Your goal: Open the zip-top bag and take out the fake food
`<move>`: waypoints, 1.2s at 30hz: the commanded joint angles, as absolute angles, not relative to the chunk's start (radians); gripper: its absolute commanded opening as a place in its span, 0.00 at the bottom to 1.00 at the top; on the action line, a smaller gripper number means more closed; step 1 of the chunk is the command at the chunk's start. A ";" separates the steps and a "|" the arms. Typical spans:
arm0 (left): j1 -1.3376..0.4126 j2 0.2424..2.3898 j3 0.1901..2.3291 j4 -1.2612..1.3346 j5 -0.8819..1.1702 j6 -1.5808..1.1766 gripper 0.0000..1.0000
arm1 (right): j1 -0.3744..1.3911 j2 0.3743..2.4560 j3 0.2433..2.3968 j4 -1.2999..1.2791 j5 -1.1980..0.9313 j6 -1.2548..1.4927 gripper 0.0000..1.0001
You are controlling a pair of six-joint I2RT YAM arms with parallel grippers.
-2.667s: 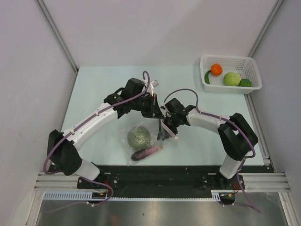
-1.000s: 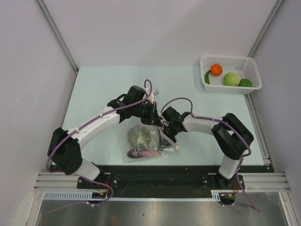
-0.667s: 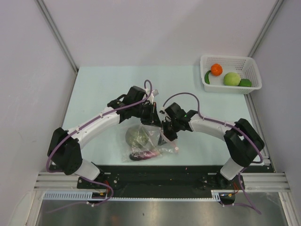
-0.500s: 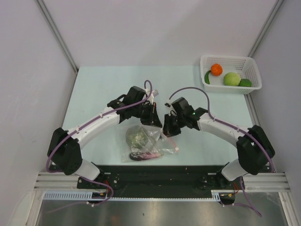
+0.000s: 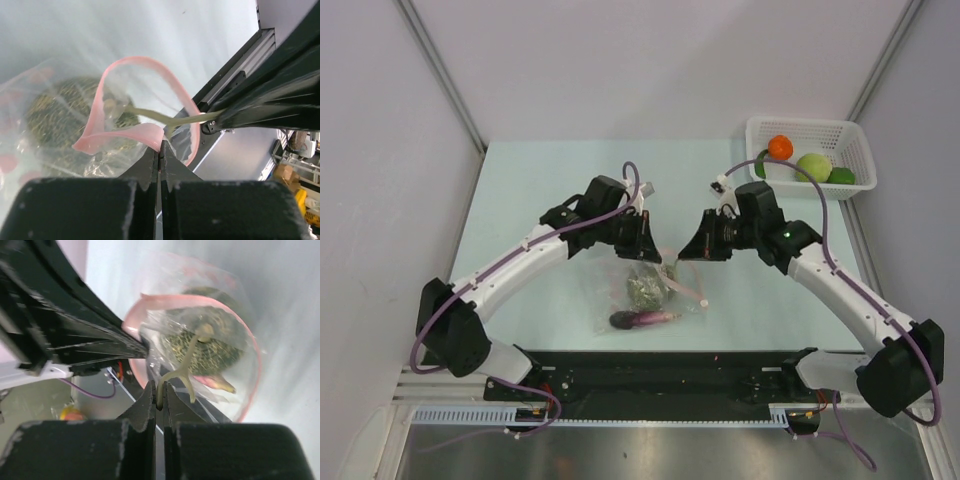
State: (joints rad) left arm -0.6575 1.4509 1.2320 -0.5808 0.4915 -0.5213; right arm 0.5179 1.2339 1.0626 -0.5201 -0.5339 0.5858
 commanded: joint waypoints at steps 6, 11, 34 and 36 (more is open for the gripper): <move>-0.630 1.417 1.301 -0.604 0.477 -0.472 0.00 | 0.442 1.183 1.226 -0.348 -0.710 0.747 0.00; -0.618 1.428 1.359 -0.624 0.471 -0.466 0.00 | 0.439 1.195 1.270 -0.298 -0.747 0.814 0.00; -0.607 1.319 1.272 -0.595 0.301 -0.500 0.00 | 0.465 1.100 1.288 -0.227 -0.722 0.854 0.00; -0.607 1.302 1.247 -0.591 0.287 -0.494 0.00 | 0.451 1.098 1.299 -0.189 -0.721 0.884 0.00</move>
